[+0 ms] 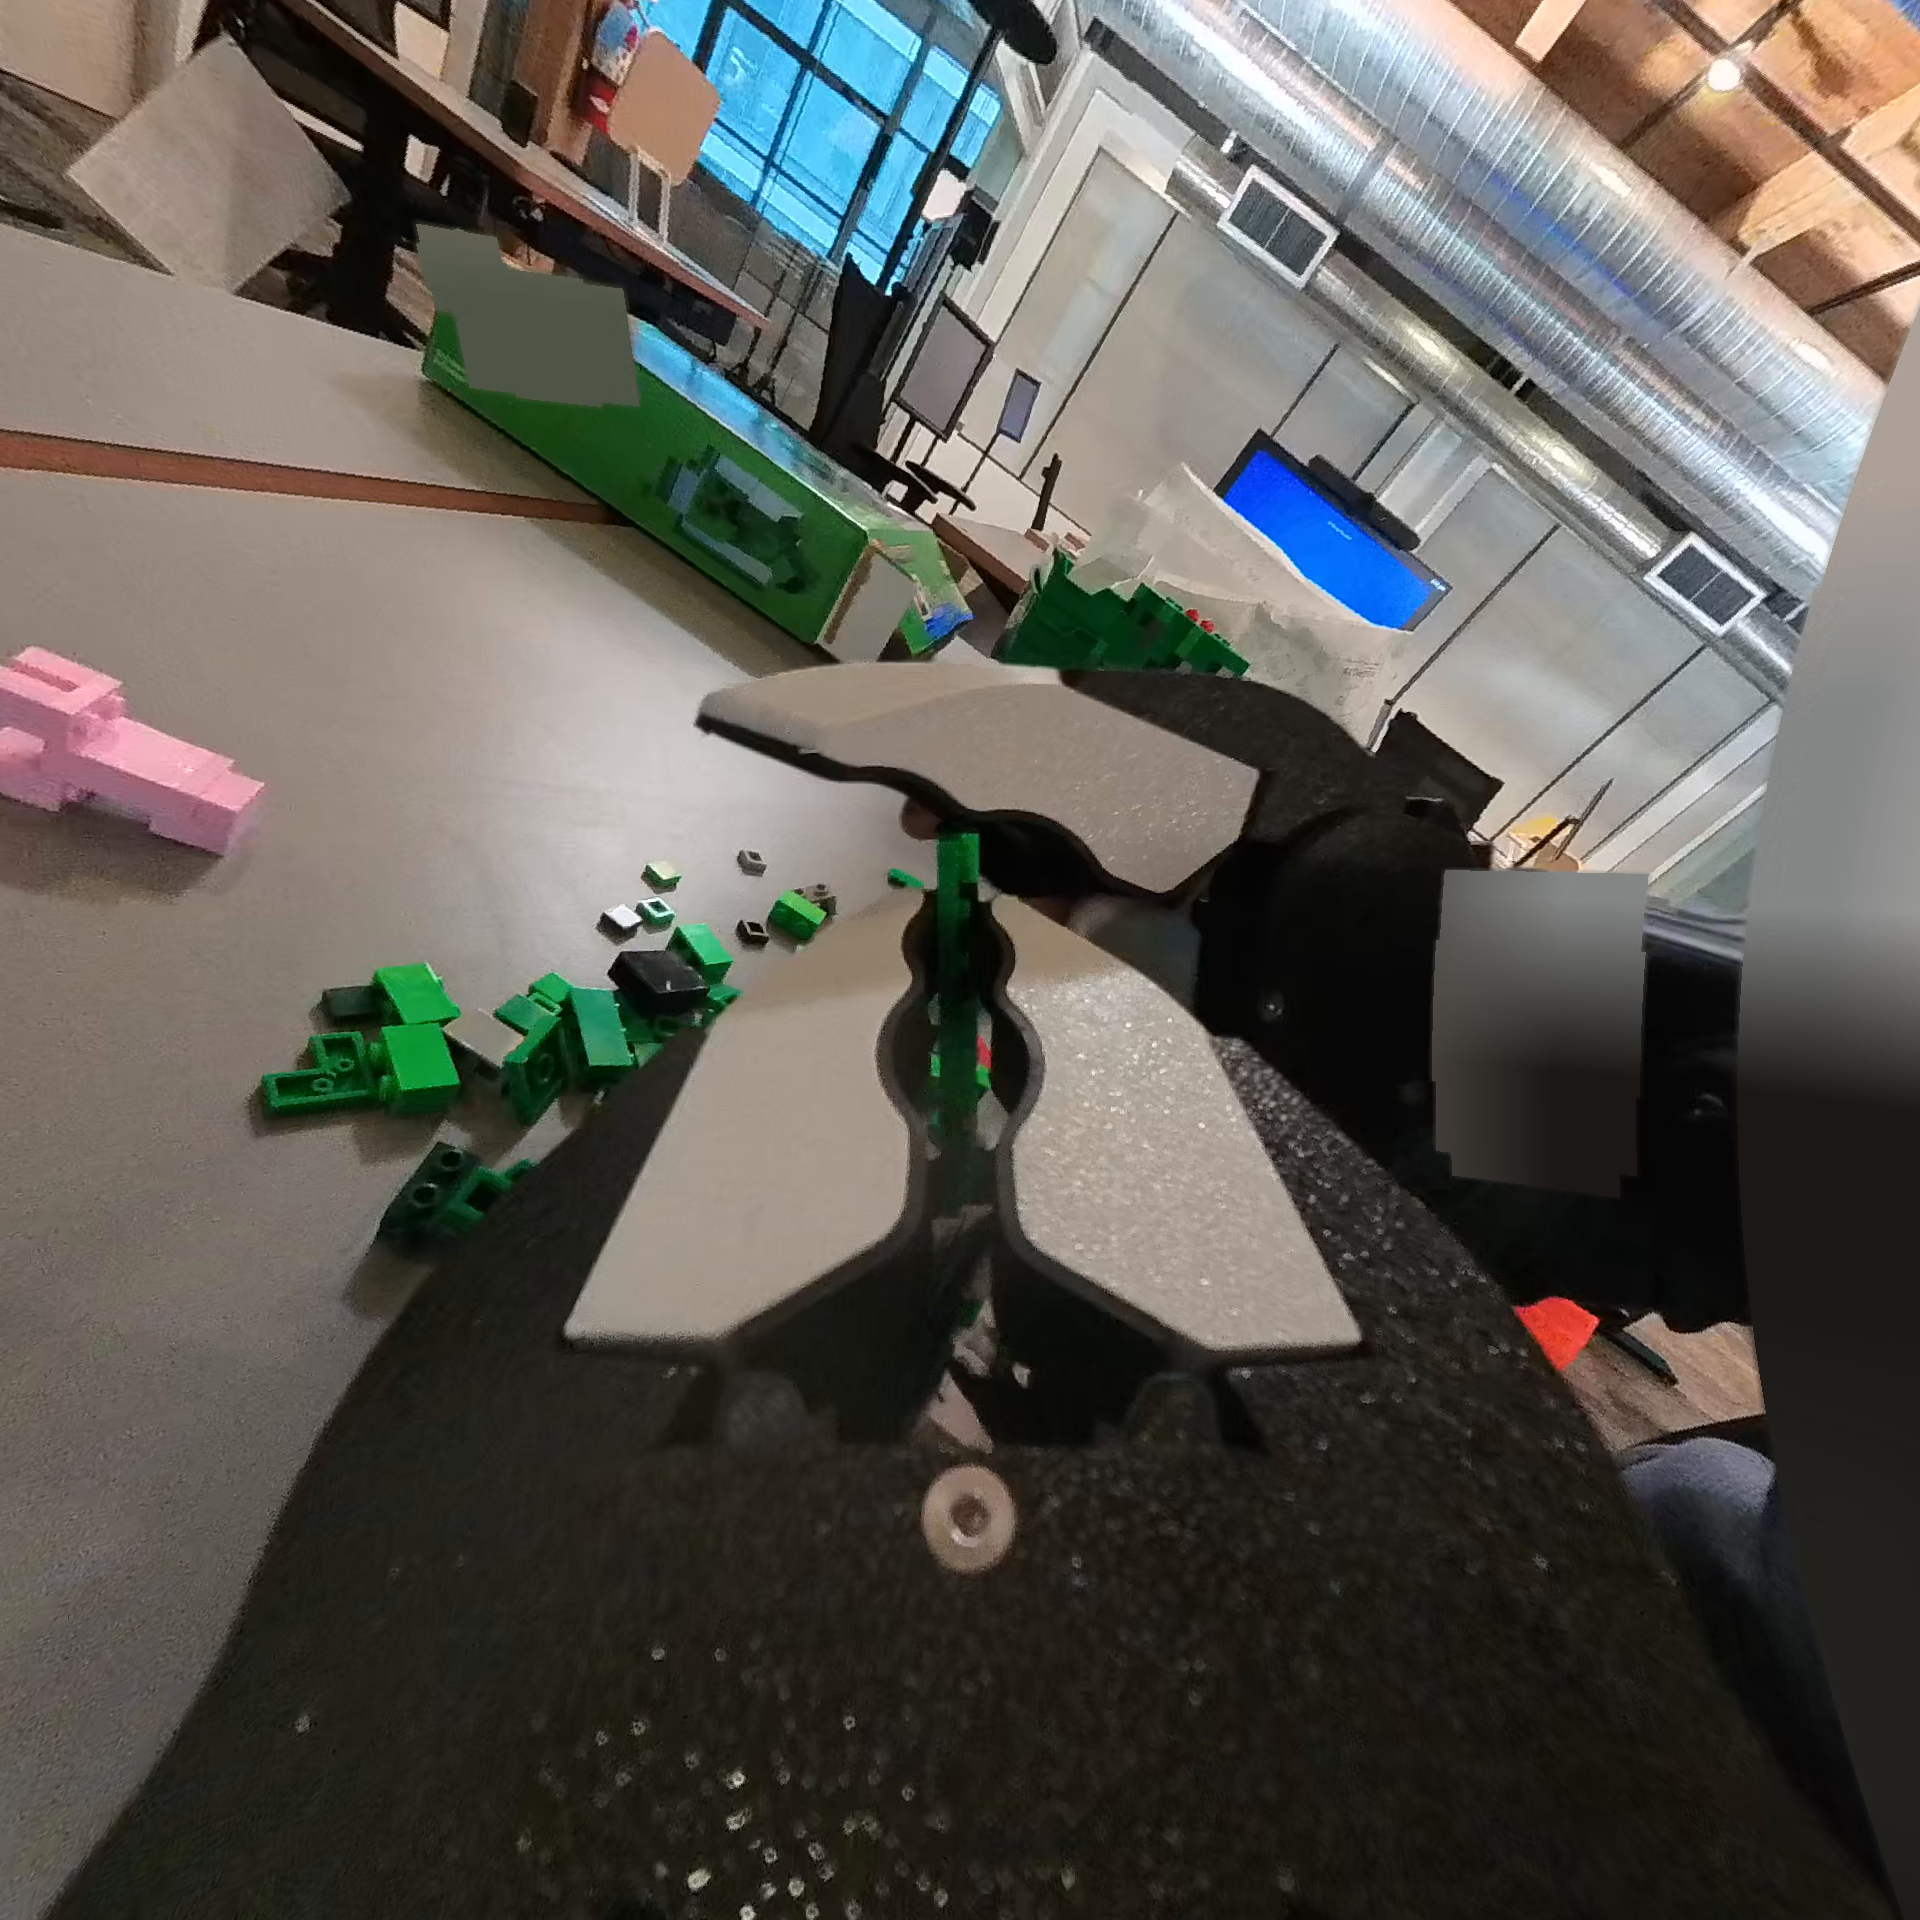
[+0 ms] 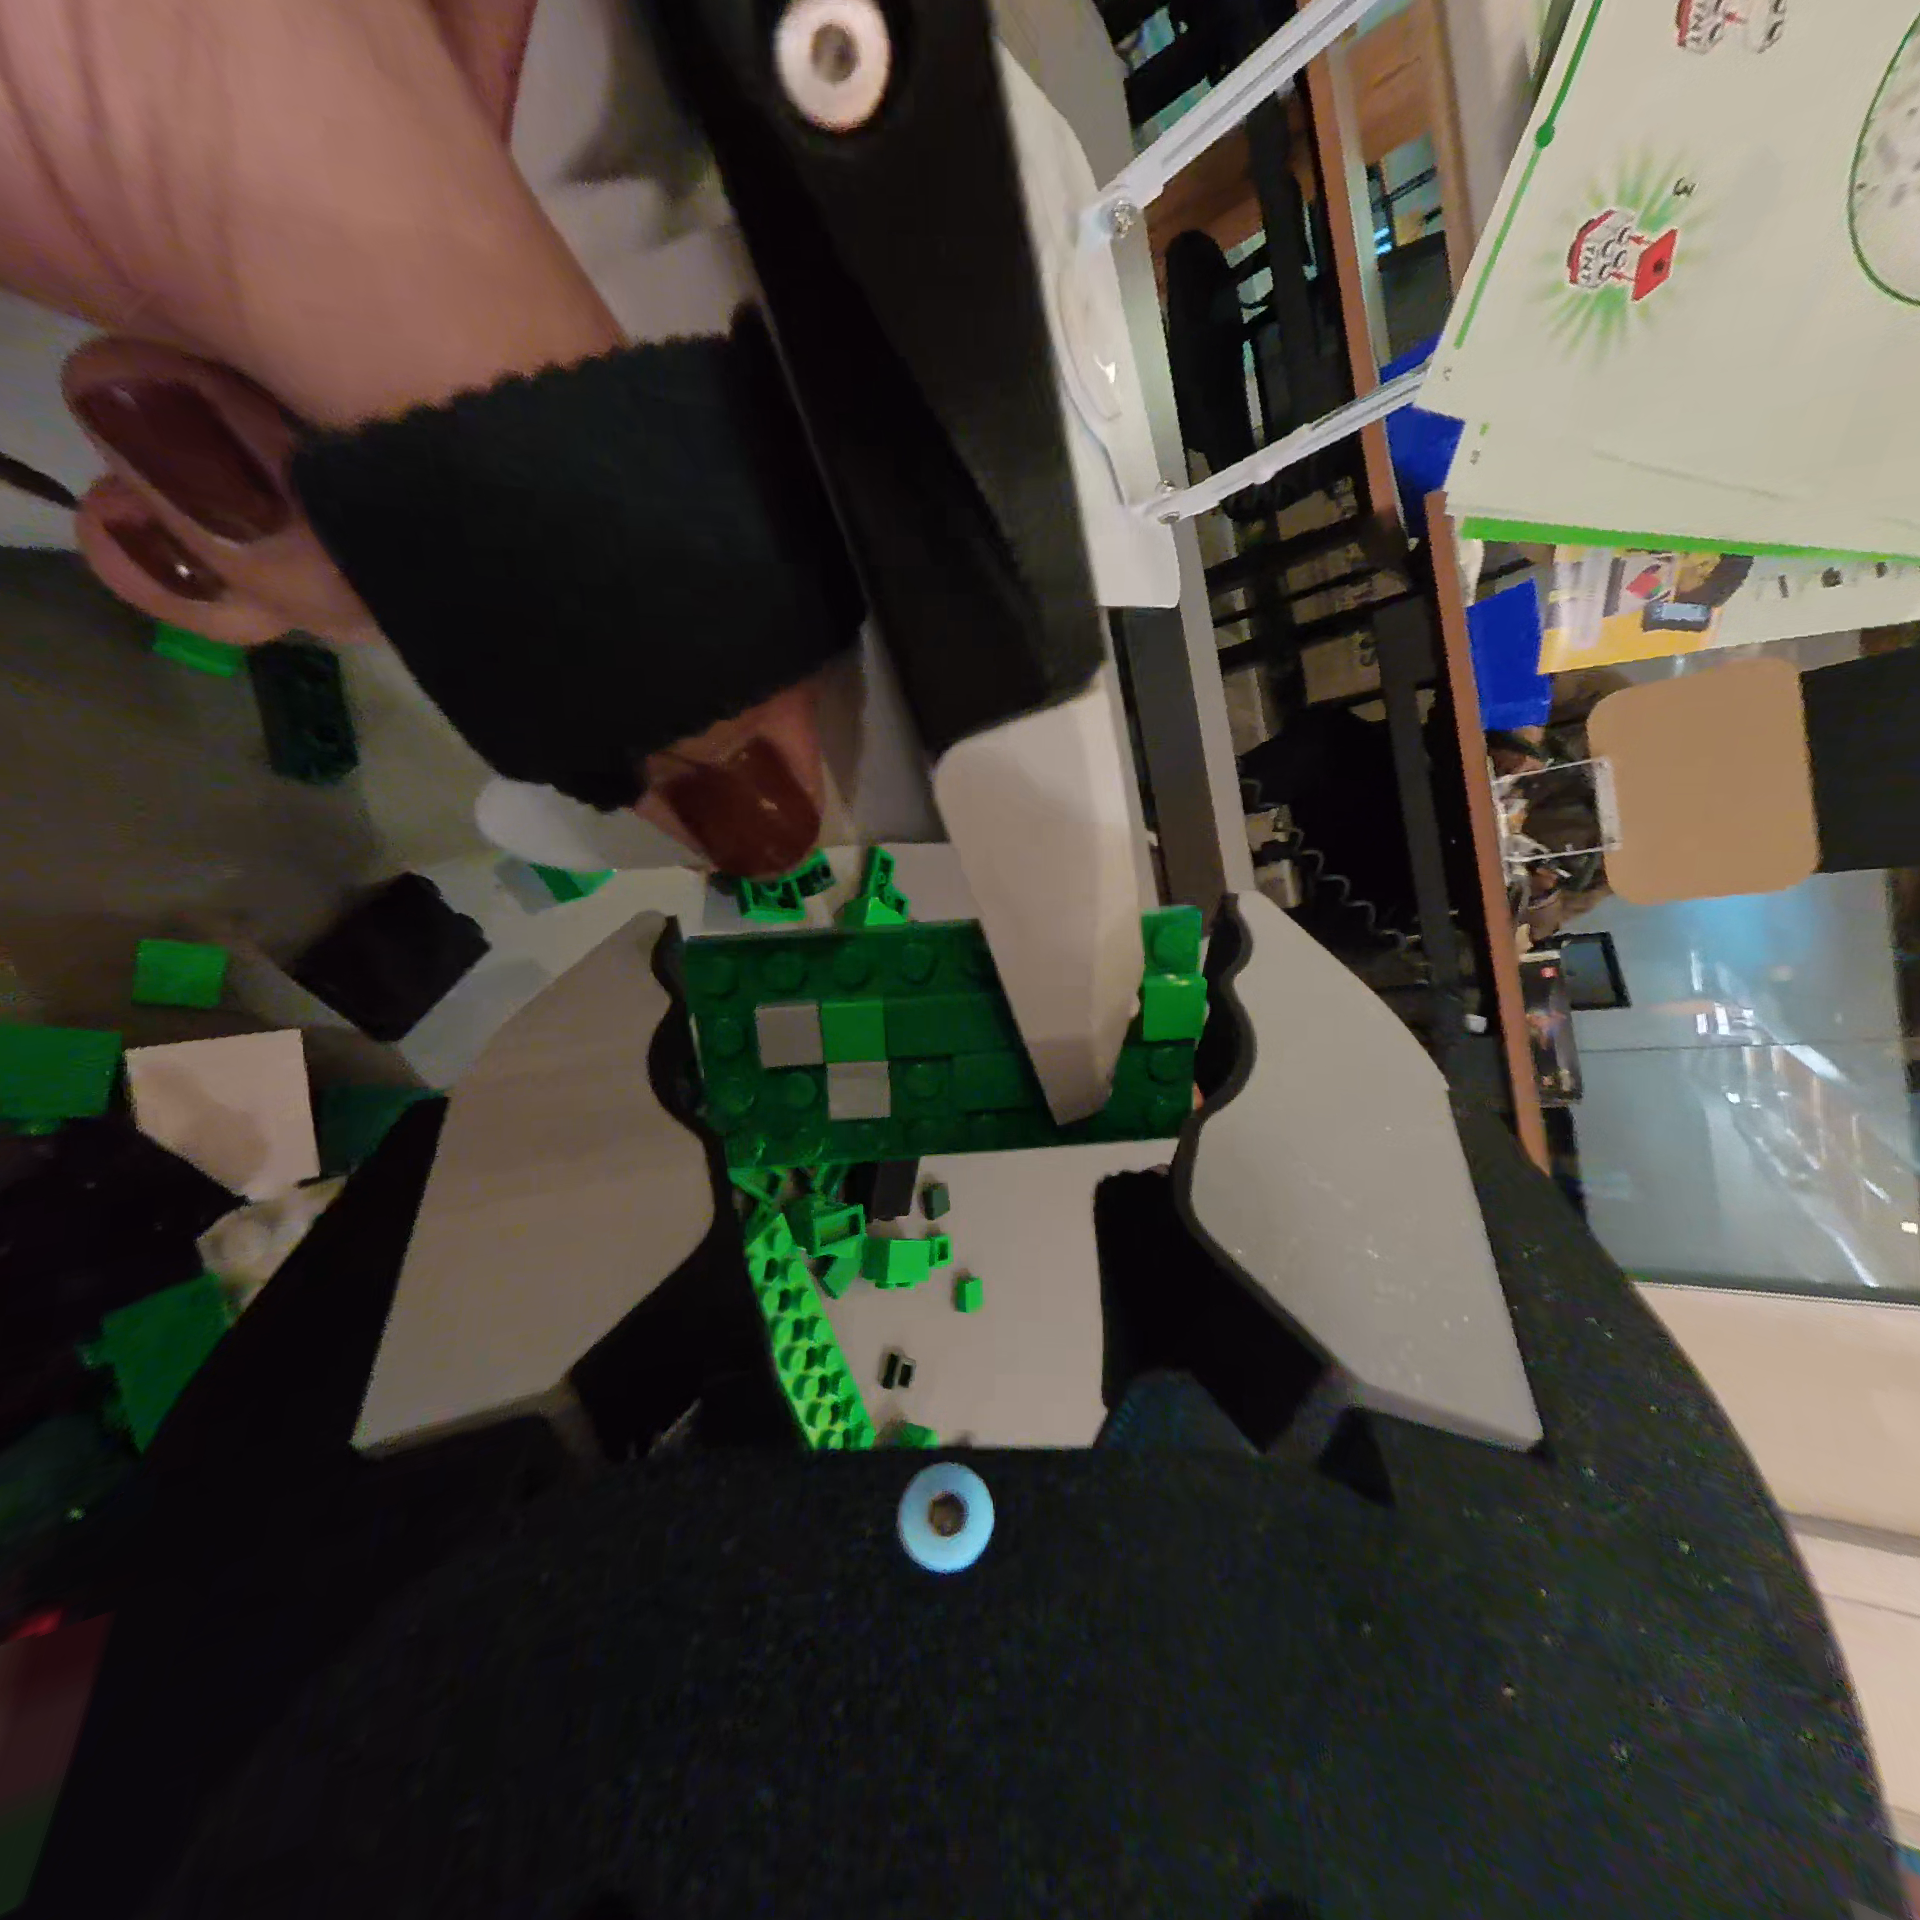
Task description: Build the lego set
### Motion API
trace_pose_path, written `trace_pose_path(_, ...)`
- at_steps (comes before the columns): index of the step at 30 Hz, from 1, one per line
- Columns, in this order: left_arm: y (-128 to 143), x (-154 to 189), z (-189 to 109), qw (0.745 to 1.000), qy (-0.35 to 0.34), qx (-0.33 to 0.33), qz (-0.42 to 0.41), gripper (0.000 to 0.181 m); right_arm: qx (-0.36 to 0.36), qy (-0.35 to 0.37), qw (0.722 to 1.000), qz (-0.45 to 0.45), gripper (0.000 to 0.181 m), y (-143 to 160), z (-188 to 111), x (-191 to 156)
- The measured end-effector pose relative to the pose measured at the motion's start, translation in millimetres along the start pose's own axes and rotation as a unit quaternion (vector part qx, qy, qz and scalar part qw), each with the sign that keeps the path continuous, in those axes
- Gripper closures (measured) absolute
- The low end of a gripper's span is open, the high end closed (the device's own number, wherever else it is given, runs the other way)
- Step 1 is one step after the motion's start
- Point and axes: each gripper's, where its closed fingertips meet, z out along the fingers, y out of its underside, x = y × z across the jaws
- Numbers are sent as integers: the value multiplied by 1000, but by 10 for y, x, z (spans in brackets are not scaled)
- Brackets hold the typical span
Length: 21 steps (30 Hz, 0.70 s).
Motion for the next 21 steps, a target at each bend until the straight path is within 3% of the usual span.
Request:
trace_pose_path(9,47,-5,50,1000,-15,-7,-19,175,-13,10,1000,-17,89,44,36,-13)
trace_pose_path(21,1,-29,72,988,20,53,-142,173,-16,156,983,-97,90,86,83,177)
